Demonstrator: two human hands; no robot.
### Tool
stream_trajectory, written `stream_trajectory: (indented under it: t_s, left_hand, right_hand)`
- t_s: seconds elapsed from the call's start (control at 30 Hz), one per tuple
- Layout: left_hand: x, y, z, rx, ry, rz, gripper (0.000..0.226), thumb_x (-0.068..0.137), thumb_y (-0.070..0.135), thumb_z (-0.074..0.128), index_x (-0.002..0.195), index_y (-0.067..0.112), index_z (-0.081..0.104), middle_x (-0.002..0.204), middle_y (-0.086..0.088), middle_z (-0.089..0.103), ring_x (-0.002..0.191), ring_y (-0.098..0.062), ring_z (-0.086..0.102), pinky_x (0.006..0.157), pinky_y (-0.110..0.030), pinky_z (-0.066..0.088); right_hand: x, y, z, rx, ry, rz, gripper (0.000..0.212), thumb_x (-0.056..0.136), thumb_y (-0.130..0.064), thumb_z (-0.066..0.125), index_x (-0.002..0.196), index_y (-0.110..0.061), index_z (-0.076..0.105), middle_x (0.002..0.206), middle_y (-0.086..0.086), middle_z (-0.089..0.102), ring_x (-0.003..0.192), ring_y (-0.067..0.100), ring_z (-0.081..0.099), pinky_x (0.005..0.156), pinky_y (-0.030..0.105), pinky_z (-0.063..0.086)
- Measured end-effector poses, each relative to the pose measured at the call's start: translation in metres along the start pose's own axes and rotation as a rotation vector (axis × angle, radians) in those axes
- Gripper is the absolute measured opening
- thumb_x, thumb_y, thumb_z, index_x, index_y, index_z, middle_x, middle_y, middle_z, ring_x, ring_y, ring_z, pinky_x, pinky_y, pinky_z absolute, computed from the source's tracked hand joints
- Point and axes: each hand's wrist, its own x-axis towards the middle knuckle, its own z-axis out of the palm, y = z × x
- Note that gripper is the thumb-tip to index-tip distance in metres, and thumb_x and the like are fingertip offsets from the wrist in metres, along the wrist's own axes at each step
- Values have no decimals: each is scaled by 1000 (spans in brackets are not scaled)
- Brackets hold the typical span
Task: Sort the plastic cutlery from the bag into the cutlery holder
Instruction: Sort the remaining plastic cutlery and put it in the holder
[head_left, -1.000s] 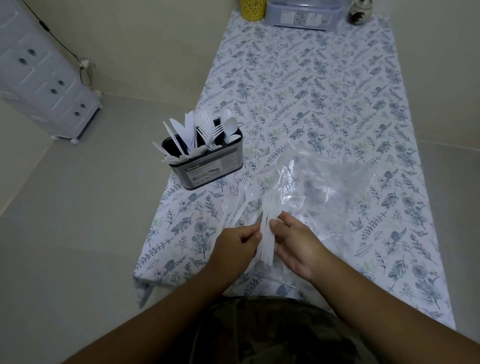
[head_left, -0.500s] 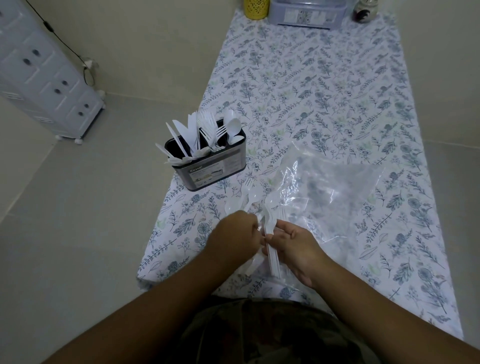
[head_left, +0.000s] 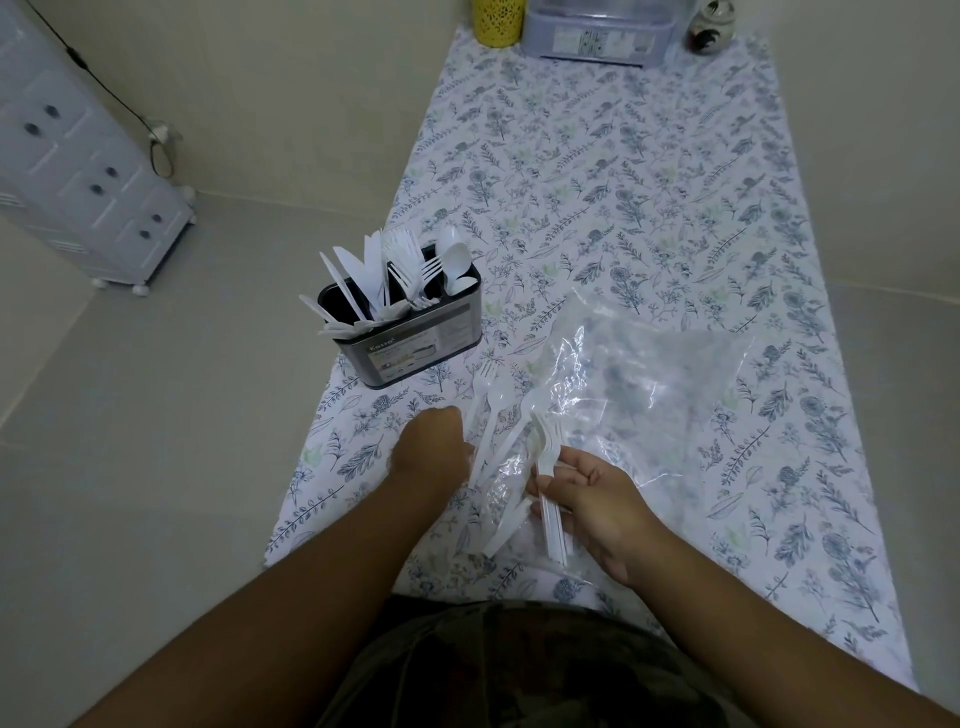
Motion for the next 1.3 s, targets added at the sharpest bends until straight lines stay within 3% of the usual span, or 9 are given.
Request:
stream_trajectory:
  t_s: [0.3, 0.4, 0.57, 0.7, 0.87, 1.0, 1.1, 1.2, 1.3]
  left_hand:
    - [-7, -7, -6, -218, 57, 12, 8, 87, 11, 62, 87, 6, 68, 80, -6, 68, 74, -22, 66, 67, -36, 59]
    - [-25, -4, -10, -430, 115, -39, 6, 88, 12, 66, 90, 10, 71, 78, 2, 69, 71, -10, 65, 61, -20, 53]
    - [-66, 22, -6, -889, -234, -74, 18, 92, 14, 67, 108, 20, 73, 77, 3, 73, 62, -6, 66, 64, -24, 58]
    - [-77, 39, 6, -1037, -346, -47, 34, 93, 10, 65, 120, 30, 71, 64, 1, 66, 58, -7, 58, 60, -22, 50]
    - [-78, 51, 11, -888, -300, 114, 41, 93, 13, 65, 97, 53, 72, 66, -4, 70, 57, -6, 58, 59, -18, 49]
    - [-81, 63, 21, -538, -202, 286, 21, 92, 18, 62, 101, 28, 78, 72, 6, 71, 63, -3, 61, 59, -10, 43]
    - [-77, 72, 26, -471, -105, 202, 4, 89, 25, 67, 90, 23, 70, 70, 10, 63, 62, 0, 58, 59, -15, 43]
    - [-72, 82, 36, -354, -90, 132, 26, 84, 39, 74, 81, 21, 56, 72, 6, 60, 65, -8, 58, 58, -24, 46]
    - [-67, 93, 45, -261, -99, 83, 27, 81, 36, 75, 80, 20, 54, 75, 4, 59, 70, -15, 58, 59, -27, 42]
  right_hand:
    - [1, -1, -6, 128, 45, 12, 31, 96, 8, 60, 124, 1, 66, 105, 21, 74, 92, 29, 71, 99, 57, 55]
    - [0, -3, -8, 202, 58, 9, 30, 96, 9, 59, 125, 3, 64, 106, 21, 72, 91, 28, 70, 96, 51, 57]
    - [-2, -6, -6, 311, 68, 6, 30, 97, 7, 58, 126, 1, 63, 115, 20, 74, 99, 27, 74, 81, 36, 64]
    - [-4, -6, -8, 281, 47, -28, 34, 100, 3, 56, 132, -5, 61, 121, 16, 74, 112, 32, 72, 98, 44, 58]
    - [-8, -3, -23, 200, 12, -36, 37, 97, 6, 58, 132, -5, 61, 118, 18, 75, 111, 33, 72, 91, 38, 62]
    - [-14, 0, -38, 75, 16, -27, 37, 91, 9, 66, 118, -16, 65, 99, 9, 81, 95, 22, 78, 76, 29, 62]
    - [-16, 3, -48, 24, 33, -60, 43, 89, 6, 68, 128, -11, 66, 106, 15, 79, 99, 31, 76, 89, 45, 61]
    - [-11, 5, -59, 41, 97, -85, 44, 89, 4, 69, 130, -12, 66, 107, 15, 79, 100, 33, 76, 92, 51, 60]
    - [-5, 8, -70, 58, 93, -90, 43, 89, 4, 71, 128, -14, 68, 108, 15, 78, 104, 34, 74, 98, 55, 56]
